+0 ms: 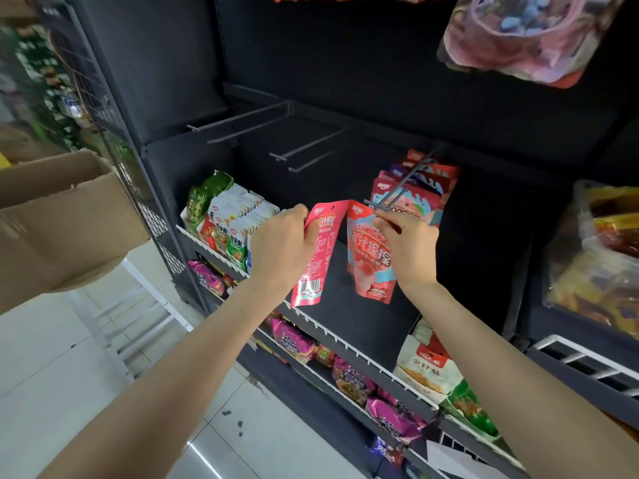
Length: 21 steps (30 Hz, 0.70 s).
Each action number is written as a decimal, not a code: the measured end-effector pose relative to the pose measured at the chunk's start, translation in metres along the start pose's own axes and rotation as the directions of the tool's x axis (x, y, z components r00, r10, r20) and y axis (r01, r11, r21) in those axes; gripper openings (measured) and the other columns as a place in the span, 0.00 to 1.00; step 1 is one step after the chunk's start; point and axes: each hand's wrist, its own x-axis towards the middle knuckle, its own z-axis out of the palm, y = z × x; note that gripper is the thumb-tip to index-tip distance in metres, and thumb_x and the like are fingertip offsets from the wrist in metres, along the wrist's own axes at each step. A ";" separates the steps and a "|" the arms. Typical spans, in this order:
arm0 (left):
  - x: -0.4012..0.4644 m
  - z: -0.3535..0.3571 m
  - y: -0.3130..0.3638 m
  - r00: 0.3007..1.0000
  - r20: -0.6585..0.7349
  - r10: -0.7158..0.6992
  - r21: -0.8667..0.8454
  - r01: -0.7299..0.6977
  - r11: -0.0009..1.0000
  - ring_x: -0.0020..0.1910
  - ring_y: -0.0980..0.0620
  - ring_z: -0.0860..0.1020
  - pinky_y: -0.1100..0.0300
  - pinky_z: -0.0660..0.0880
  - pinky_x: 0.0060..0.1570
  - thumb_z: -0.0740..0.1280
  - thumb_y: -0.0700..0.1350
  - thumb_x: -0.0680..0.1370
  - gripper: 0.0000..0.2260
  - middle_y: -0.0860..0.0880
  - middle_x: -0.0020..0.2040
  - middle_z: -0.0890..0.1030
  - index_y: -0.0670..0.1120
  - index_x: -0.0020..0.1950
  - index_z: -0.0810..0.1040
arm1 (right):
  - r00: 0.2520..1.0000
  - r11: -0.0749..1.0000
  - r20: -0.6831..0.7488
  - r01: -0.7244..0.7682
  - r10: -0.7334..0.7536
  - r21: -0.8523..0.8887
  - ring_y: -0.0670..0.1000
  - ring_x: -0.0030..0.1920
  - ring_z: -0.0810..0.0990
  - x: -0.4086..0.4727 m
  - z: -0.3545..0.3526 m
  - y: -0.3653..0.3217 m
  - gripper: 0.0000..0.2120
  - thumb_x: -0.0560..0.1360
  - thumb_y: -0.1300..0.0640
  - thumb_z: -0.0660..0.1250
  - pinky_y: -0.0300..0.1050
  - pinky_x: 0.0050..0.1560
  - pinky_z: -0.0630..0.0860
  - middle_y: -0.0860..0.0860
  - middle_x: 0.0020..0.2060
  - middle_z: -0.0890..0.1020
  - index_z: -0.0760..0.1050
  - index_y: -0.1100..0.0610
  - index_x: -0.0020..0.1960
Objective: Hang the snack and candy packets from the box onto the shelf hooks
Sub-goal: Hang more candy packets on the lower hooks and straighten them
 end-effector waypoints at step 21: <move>0.011 0.017 0.016 0.994 0.039 0.100 -0.068 -0.097 0.993 0.34 0.49 0.75 0.57 0.69 0.30 0.62 0.50 0.80 0.11 0.50 0.37 0.76 0.45 0.41 0.68 | 0.982 0.763 0.188 0.100 0.029 -0.638 0.57 0.61 0.66 0.035 -0.017 0.029 0.30 0.78 0.60 0.64 0.48 0.58 0.74 0.60 0.62 0.63 0.57 0.52 0.76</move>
